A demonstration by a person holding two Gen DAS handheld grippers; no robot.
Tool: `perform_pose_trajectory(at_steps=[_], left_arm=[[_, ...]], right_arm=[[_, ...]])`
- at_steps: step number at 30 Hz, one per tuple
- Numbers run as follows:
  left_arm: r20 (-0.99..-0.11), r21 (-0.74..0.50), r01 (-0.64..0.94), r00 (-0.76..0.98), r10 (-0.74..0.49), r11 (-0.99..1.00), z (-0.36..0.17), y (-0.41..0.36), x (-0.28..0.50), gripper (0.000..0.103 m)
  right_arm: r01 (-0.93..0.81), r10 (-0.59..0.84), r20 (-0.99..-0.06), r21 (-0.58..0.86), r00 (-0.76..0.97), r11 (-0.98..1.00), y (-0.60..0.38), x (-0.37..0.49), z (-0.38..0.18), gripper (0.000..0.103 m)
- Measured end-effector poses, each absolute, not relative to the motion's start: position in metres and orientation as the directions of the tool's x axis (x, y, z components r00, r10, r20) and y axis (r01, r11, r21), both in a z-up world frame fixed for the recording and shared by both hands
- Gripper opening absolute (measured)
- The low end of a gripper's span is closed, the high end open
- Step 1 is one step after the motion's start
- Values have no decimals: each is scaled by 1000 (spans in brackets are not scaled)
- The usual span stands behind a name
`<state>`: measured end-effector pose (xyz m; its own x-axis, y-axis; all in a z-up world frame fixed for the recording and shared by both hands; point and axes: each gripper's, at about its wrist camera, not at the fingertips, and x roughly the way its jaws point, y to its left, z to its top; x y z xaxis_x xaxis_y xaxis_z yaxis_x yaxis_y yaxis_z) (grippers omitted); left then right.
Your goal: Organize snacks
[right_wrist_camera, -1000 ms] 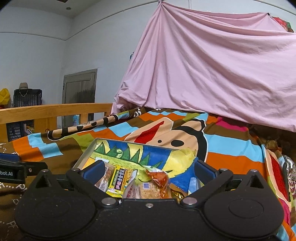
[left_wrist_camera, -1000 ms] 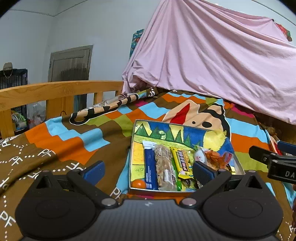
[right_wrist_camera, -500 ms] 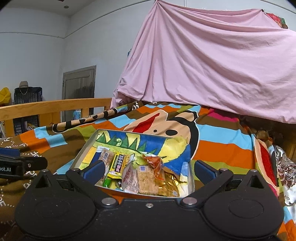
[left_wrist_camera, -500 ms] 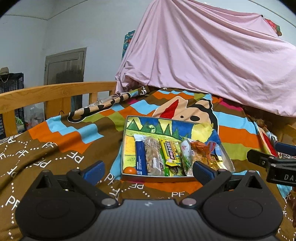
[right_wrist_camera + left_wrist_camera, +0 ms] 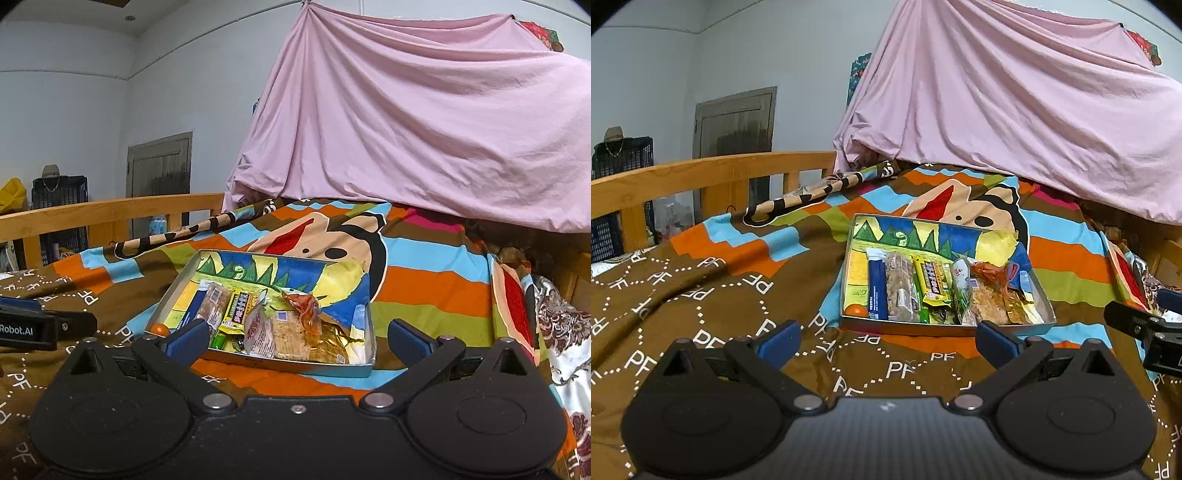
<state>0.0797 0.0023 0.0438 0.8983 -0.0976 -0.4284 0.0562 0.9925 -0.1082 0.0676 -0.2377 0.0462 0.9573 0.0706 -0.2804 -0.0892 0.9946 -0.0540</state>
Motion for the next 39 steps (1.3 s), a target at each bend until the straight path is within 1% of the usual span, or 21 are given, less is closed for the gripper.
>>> perform_pose_trajectory(at_steps=[5, 14, 20, 26, 32, 39], left_arm=[[-420, -85, 45, 904, -77, 995, 46, -3, 67, 103], [-419, -64, 34, 906, -57, 997, 47, -11, 44, 103], [-448, -60, 19, 893, -44, 998, 44, -11, 38, 103], [-470, -58, 32, 881, -56, 998, 39, -9, 35, 103], [-499, -72, 31, 864, -63, 997, 31, -6, 35, 103], [-506, -80, 19, 861, -57, 997, 28, -4, 34, 103]], right_arm=[[-94, 82, -301, -26, 950, 995, -241, 58, 42, 102], [-104, 90, -339, -25, 937, 994, -239, 41, 39, 102], [-112, 93, -354, -35, 930, 993, -244, 25, 40, 102], [-120, 95, -382, -40, 919, 992, -248, 15, 38, 102], [-132, 102, -389, -51, 916, 990, -243, 14, 40, 102], [-131, 102, -390, -47, 915, 990, -241, 17, 39, 102]])
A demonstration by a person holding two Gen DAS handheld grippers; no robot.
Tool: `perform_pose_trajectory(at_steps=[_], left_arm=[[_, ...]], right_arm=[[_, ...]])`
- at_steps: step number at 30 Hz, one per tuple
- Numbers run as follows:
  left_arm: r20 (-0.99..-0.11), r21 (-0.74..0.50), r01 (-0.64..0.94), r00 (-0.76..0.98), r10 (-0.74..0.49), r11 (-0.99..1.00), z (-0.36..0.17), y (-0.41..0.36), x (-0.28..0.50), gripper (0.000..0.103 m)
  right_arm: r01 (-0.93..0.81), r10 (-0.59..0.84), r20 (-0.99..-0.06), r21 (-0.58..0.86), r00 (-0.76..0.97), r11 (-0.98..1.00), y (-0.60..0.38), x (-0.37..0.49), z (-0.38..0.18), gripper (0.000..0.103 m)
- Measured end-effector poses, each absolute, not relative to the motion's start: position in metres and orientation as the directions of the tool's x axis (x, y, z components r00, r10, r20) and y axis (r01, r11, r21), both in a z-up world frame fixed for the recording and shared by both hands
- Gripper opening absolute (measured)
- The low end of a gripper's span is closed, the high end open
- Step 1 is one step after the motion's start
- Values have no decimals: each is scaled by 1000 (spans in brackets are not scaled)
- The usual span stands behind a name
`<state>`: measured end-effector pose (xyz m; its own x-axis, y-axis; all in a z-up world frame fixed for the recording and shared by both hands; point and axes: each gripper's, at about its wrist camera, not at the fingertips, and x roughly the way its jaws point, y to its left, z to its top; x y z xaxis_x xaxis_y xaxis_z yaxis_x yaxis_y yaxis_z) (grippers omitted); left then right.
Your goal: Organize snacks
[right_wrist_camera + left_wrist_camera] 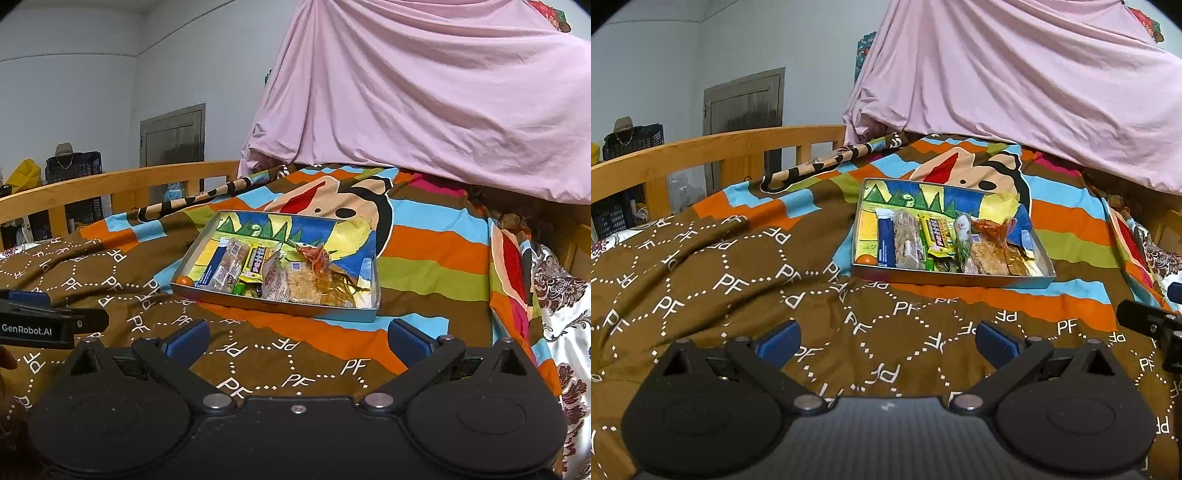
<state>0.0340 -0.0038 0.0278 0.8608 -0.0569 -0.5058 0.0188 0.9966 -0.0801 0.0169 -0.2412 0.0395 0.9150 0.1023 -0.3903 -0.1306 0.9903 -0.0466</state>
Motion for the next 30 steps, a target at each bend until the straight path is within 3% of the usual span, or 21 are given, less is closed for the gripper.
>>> perform_pose_trajectory(at_steps=[23, 30], left_arm=[[-613, -84, -22, 790, -35, 996, -16, -14, 47, 103], [-594, -87, -37, 804, -22, 996, -16, -15, 45, 103]], right_arm=[[-149, 150, -444, 39, 883, 988, -251, 42, -16, 102], [-145, 151, -447, 48, 882, 988, -254, 44, -18, 102]])
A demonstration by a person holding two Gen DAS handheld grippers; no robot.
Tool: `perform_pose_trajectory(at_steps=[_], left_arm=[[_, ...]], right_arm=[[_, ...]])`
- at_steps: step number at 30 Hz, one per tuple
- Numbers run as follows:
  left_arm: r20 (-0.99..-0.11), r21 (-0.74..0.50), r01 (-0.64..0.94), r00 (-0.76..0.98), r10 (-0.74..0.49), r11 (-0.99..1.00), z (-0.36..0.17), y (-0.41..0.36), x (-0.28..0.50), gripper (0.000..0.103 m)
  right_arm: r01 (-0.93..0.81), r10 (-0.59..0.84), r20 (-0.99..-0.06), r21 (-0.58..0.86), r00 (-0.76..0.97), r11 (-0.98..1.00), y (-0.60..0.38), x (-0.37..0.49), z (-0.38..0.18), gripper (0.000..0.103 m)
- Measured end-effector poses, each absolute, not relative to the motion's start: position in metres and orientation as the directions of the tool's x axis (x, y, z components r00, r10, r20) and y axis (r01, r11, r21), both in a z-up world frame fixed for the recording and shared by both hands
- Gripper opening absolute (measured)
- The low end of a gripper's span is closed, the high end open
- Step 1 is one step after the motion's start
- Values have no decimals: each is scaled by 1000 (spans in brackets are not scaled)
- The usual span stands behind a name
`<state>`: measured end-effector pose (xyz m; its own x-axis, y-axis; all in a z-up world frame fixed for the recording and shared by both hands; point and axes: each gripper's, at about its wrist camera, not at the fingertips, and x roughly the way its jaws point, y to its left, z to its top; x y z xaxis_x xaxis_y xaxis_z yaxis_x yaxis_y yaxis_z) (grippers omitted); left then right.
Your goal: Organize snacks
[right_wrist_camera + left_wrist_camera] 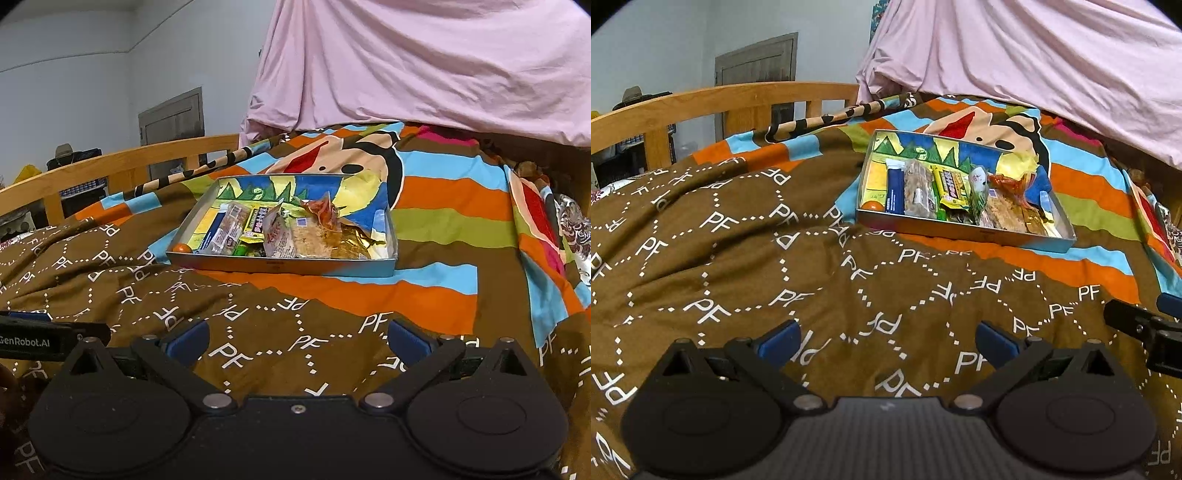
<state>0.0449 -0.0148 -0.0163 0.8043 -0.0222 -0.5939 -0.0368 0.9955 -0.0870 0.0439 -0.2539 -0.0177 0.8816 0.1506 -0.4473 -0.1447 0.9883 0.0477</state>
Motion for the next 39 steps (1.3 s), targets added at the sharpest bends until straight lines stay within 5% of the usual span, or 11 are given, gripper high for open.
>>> perform_pose_trajectory(at_steps=[39], left_arm=[[-608, -101, -34, 793, -35, 994, -19, -16, 41, 103]], right_arm=[[-149, 150, -447, 37, 882, 988, -253, 42, -18, 102]])
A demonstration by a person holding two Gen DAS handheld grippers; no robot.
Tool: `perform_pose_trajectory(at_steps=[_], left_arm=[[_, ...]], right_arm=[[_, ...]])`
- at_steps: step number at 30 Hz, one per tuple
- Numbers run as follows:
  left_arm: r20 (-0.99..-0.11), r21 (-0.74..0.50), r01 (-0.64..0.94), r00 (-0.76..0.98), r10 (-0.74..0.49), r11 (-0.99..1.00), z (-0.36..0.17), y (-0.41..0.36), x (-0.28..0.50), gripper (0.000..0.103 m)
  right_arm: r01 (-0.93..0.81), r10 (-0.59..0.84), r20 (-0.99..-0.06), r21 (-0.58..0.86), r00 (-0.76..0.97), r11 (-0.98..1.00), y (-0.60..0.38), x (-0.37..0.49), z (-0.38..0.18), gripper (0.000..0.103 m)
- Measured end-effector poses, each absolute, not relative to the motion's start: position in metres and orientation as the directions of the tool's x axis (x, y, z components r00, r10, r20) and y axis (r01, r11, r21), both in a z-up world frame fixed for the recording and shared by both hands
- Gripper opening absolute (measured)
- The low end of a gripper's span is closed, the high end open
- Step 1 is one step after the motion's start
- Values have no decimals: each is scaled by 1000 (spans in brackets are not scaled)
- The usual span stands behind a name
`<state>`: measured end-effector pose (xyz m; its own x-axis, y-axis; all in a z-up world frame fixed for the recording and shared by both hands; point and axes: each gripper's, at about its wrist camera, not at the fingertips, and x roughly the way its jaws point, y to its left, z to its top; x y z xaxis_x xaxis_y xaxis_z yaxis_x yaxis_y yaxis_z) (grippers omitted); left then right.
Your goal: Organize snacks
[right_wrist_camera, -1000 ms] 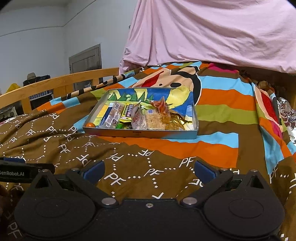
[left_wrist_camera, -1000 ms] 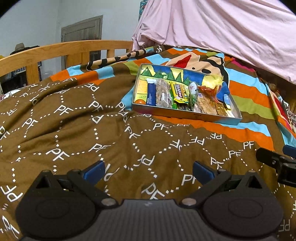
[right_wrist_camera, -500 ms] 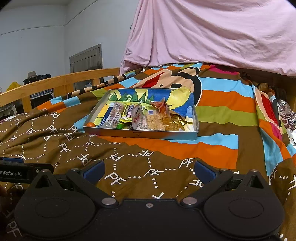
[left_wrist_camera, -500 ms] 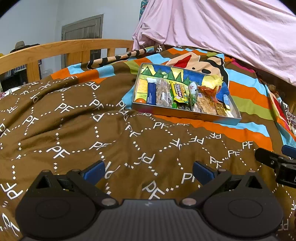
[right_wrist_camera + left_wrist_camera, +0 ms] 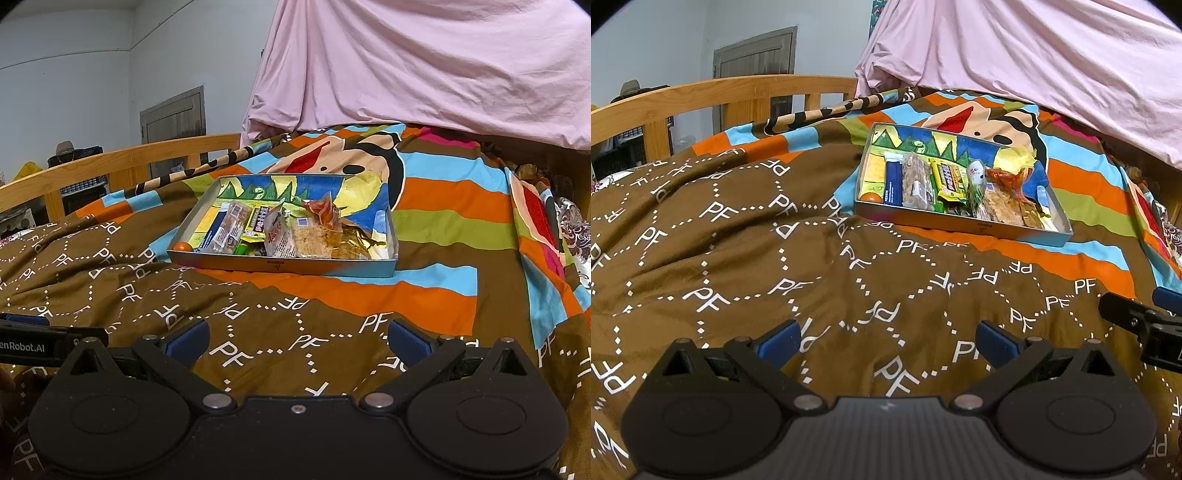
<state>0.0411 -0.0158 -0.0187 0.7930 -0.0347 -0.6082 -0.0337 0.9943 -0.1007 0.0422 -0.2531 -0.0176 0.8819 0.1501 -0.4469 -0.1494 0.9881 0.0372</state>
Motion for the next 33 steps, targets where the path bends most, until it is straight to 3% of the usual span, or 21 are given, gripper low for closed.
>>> perform_pose_trajectory(at_steps=[33], left_arm=[[-612, -102, -33, 790, -37, 994, -21, -16, 40, 103]], right_arm=[[-150, 150, -448, 37, 881, 988, -252, 42, -17, 102]])
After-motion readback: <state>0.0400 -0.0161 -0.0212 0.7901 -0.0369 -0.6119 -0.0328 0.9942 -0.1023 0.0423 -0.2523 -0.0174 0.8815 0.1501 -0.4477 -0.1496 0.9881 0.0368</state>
